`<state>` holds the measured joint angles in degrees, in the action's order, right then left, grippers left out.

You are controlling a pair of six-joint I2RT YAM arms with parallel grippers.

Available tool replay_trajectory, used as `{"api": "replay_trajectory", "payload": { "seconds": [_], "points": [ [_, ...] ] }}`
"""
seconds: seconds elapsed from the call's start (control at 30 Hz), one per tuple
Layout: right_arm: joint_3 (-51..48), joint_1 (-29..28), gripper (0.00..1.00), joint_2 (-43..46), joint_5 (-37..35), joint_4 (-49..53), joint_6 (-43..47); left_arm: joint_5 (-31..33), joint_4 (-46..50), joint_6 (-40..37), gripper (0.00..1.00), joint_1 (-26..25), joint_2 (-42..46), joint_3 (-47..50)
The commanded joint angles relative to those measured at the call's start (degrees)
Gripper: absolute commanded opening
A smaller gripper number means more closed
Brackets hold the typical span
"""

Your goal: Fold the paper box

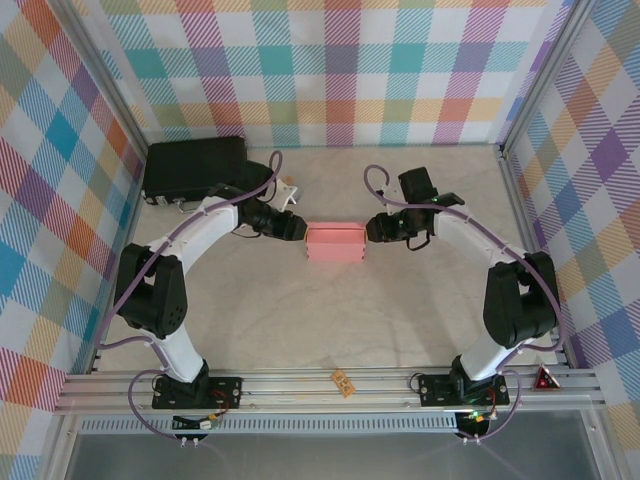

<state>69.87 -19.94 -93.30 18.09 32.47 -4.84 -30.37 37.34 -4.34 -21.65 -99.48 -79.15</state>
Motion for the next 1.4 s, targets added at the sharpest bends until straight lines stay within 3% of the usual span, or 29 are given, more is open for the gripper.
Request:
{"api": "replay_trajectory", "payload": {
  "seconds": [0.0,0.5,1.37],
  "points": [
    [1.85,-0.79,0.31,-0.35,1.72,0.98,1.16,-0.92,0.45,-0.8,0.33,-0.82,-0.11,-0.37],
    [1.85,-1.24,0.22,0.08,3.18,0.8,0.85,-1.18,0.45,-0.06,0.27,-1.2,-1.05,-0.76],
    [2.64,-1.33,0.21,-0.57,3.55,0.04,-0.52,-3.42,-1.0,0.95,0.26,-1.55,-1.97,-0.83]
  ]
}}
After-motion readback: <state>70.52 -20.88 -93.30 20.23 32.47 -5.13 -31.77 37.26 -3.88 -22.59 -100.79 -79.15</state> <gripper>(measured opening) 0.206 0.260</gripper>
